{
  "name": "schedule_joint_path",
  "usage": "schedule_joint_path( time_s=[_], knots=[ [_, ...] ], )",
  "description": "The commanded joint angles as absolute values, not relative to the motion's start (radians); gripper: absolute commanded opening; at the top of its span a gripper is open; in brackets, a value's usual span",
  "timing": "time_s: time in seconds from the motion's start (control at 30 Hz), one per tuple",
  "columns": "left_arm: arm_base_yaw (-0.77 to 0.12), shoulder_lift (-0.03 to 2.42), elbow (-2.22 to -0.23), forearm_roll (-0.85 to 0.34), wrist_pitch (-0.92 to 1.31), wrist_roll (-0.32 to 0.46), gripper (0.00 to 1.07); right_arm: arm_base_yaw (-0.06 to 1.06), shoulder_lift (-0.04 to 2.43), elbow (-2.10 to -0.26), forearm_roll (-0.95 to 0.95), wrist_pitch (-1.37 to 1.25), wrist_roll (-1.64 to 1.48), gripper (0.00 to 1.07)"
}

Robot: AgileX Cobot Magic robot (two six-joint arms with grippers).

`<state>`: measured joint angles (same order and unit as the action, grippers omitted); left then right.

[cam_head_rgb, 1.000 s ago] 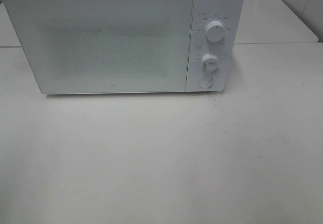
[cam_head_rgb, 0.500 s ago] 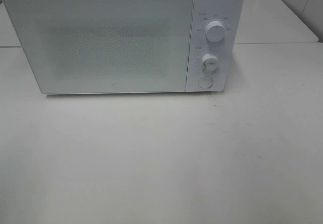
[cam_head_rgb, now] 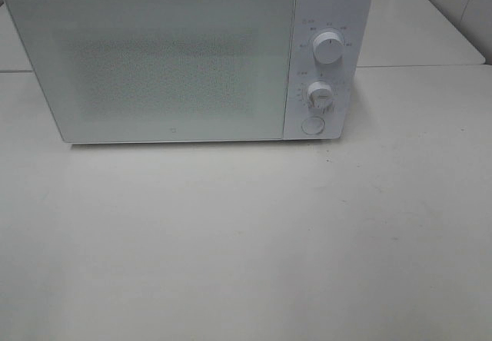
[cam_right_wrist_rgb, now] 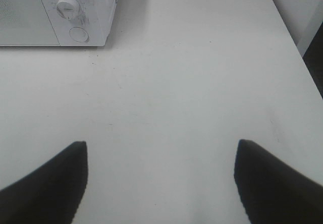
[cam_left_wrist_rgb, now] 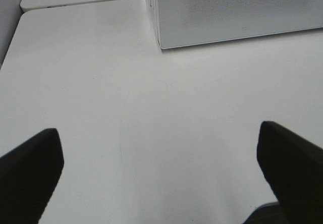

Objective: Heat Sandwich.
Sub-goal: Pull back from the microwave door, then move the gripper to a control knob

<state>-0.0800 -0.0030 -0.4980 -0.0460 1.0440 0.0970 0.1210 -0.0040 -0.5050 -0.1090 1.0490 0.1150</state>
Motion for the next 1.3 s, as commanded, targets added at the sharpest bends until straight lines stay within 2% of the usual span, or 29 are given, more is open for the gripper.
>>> schedule_joint_path(
  time_s=[0.03, 1.3],
  knots=[
    [-0.078, -0.025, -0.495, -0.05, 1.028, 0.098, 1.01, 0.116, -0.031, -0.505, -0.112, 1.039, 0.111, 0.76],
    [-0.078, -0.031, -0.495, -0.05, 1.028, 0.098, 1.01, 0.116, -0.023, -0.517, -0.113, 1.031, 0.112, 0.76]
  ],
)
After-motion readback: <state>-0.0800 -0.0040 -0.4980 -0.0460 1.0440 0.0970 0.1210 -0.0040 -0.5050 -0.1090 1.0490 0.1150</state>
